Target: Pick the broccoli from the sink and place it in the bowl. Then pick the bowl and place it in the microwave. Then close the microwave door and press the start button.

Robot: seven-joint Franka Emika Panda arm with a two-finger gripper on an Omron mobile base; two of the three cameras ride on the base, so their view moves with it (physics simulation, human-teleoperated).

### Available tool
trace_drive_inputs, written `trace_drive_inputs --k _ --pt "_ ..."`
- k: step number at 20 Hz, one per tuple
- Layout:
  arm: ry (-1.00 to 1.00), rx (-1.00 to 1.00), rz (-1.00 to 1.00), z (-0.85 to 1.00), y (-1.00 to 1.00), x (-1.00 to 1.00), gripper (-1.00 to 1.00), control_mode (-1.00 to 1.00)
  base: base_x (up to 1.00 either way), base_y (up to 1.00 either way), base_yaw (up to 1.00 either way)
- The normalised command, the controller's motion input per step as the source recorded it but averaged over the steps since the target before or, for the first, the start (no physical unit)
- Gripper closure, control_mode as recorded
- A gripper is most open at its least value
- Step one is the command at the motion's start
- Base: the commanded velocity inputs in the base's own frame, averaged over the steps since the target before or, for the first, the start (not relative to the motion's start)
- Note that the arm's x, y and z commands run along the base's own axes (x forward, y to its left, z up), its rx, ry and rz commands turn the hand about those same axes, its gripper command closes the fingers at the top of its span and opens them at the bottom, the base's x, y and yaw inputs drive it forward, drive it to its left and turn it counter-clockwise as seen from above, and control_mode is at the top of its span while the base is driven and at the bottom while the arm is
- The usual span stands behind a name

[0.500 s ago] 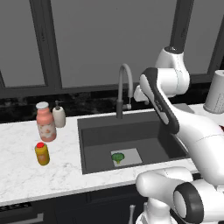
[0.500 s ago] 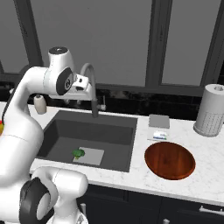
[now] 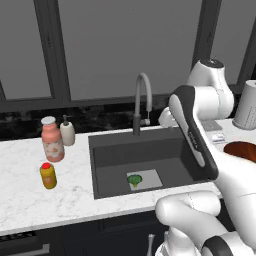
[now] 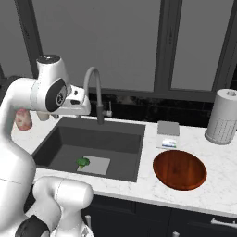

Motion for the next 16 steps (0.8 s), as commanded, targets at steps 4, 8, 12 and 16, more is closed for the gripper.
trace_drive_inputs --k 4,8,12,16 --pt "0.00 0.00 0.03 -0.34 0.30 -0.82 -1.00 -1.00 0.00 0.00 0.00" --pt "0.00 0.00 0.02 -0.59 0.22 -0.26 -1.00 -1.00 0.00 0.00 0.00" --pt "0.00 0.00 0.10 -0.59 0.30 -0.01 -1.00 -1.00 0.00 0.00 0.00" --pt "0.07 -0.07 0.05 -0.45 0.53 0.09 -1.00 -1.00 0.00 0.00 0.00"
